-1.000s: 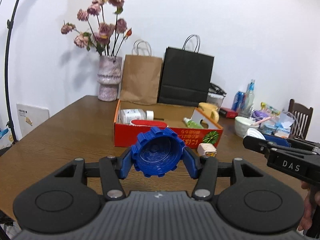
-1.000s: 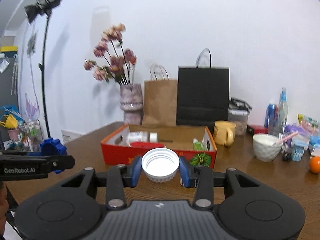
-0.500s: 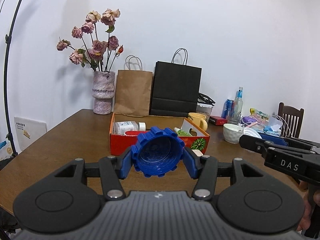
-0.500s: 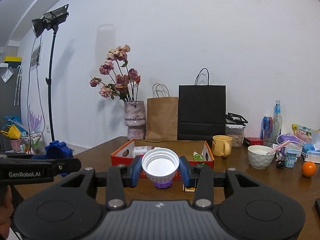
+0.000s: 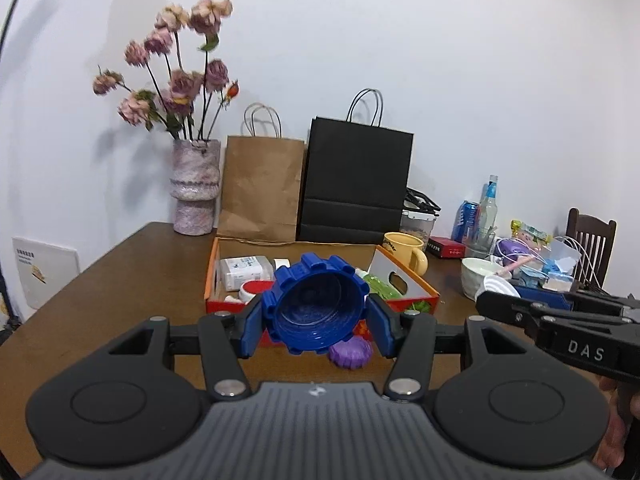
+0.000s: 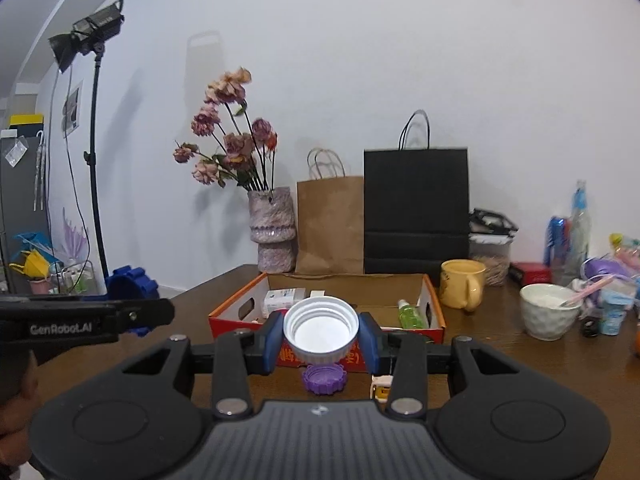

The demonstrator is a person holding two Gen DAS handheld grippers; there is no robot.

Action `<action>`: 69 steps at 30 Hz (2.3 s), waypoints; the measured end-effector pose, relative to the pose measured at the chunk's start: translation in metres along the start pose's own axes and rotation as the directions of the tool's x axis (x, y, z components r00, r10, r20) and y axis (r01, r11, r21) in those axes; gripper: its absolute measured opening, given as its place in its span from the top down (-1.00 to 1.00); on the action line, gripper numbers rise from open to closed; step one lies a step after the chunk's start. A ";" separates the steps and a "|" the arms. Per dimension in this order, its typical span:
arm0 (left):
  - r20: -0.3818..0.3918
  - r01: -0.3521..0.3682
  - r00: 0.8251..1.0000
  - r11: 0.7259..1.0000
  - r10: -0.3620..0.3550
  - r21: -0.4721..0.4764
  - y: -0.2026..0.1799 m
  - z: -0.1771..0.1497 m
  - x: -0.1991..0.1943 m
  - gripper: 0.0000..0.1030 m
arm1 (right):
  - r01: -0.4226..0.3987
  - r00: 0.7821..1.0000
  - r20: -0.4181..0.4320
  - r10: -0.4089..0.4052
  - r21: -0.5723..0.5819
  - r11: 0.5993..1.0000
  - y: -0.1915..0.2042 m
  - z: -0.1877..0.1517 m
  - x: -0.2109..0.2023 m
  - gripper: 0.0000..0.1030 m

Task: Organize rigid objects
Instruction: 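Lower the blue cap into the box while the right tool drops the white lid in, then open both tools and withdraw them from the box toward the purple cap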

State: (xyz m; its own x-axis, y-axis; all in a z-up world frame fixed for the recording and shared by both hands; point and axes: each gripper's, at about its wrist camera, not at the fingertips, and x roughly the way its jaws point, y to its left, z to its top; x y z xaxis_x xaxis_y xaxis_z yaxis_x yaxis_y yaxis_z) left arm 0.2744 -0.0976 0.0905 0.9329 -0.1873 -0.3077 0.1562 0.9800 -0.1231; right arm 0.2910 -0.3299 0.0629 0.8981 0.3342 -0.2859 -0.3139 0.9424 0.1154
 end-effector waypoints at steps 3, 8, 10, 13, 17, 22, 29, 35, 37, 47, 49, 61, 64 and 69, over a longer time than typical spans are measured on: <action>-0.016 0.018 1.000 1.000 -0.017 0.002 0.008 0.017 0.034 -0.05 | -0.018 0.999 -0.032 0.018 0.004 1.000 -0.016 0.014 0.034 0.23; -0.072 0.050 0.996 0.999 -0.050 0.004 0.019 0.042 0.095 -0.05 | -0.047 0.995 -0.083 0.047 0.006 0.999 -0.037 0.039 0.091 0.23; -0.105 0.058 0.993 0.998 -0.057 0.004 0.023 0.048 0.120 -0.05 | -0.057 0.993 -0.102 0.057 0.001 0.998 -0.043 0.047 0.113 0.23; -0.170 0.066 0.983 0.998 -0.065 0.002 0.030 0.054 0.154 -0.05 | -0.068 0.988 -0.137 0.065 -0.018 0.998 -0.048 0.055 0.143 0.23; -0.234 0.068 0.970 0.997 -0.060 0.028 0.038 0.053 0.191 -0.05 | -0.093 0.978 -0.189 0.087 -0.021 0.995 -0.057 0.054 0.182 0.23; -0.342 0.082 0.938 0.993 -0.051 0.079 0.038 0.043 0.227 -0.05 | -0.111 0.950 -0.293 0.107 0.003 0.994 -0.066 0.042 0.227 0.23; -0.537 0.119 0.842 0.989 -0.057 0.082 0.041 0.036 0.277 -0.05 | -0.147 0.859 -0.482 0.172 0.091 0.985 -0.088 0.027 0.285 0.23; -0.672 0.133 0.739 0.989 -0.051 0.070 0.042 0.027 0.301 -0.05 | -0.161 0.755 -0.621 0.210 0.135 0.978 -0.097 0.016 0.312 0.23; -0.686 0.119 0.727 0.990 -0.035 0.076 0.044 0.024 0.306 -0.05 | -0.162 0.719 -0.664 0.204 0.125 0.979 -0.096 0.011 0.319 0.23; -0.706 0.109 0.706 0.993 -0.055 0.032 0.054 0.014 0.312 -0.28 | -0.111 0.717 -0.686 0.123 0.063 0.992 -0.087 -0.001 0.319 -0.05; -0.702 0.111 0.710 0.993 -0.053 0.038 0.054 0.014 0.312 -0.29 | -0.092 0.720 -0.684 0.115 0.069 0.993 -0.088 -0.001 0.318 -0.05; -0.683 0.108 0.730 0.991 -0.024 0.081 0.051 0.014 0.301 -0.34 | 0.013 0.760 -0.646 0.071 0.125 0.992 -0.088 -0.008 0.297 -0.04; -0.664 0.074 0.747 0.990 0.022 0.116 0.048 0.016 0.296 -0.32 | 0.033 0.769 -0.638 0.042 0.106 0.994 -0.086 -0.003 0.298 -0.11; -0.559 0.048 0.828 0.988 0.042 0.147 0.040 0.037 0.256 -0.45 | -0.005 0.847 -0.530 0.039 0.065 0.998 -0.074 0.023 0.268 -0.44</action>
State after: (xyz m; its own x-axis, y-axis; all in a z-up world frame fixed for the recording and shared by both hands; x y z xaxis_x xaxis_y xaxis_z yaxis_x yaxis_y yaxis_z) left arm 0.5319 -0.1040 0.0420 0.5976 -0.1509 -0.7874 0.2471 0.9690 0.0019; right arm 0.5617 -0.3108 -0.0007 0.5849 0.3272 -0.7422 -0.2980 0.9377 0.1786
